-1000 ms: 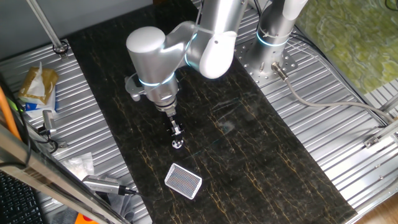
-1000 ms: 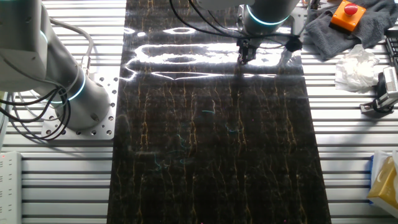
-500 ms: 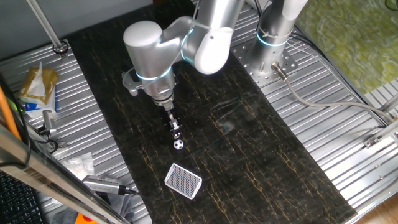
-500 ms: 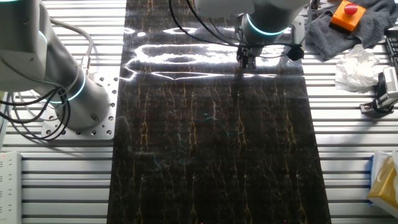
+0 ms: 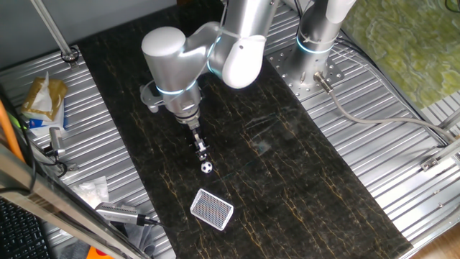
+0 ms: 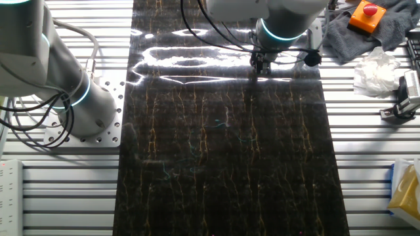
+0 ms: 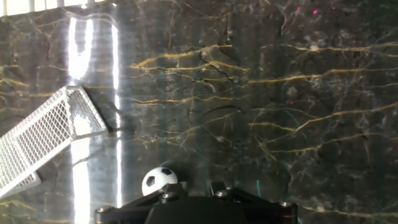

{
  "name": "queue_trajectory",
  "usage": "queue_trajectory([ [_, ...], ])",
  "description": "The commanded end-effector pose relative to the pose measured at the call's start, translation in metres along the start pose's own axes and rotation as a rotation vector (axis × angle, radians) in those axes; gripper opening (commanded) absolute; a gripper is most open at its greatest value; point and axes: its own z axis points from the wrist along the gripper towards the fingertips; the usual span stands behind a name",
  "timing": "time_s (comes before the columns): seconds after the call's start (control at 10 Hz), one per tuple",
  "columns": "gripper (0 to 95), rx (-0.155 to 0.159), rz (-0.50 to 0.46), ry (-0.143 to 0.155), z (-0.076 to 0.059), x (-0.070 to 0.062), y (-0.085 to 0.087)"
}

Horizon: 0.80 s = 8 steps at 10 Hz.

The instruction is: Push the soccer ball into the goal

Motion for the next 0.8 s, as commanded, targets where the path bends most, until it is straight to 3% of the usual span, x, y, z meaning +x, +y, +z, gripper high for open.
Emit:
queue_trajectory([
  [0.1, 0.0, 0.003, 0.003, -0.005, 0.004, -0.003, 0.003],
  [0.8, 0.0, -0.016, 0.107, -0.013, 0.014, -0.009, 0.038],
])
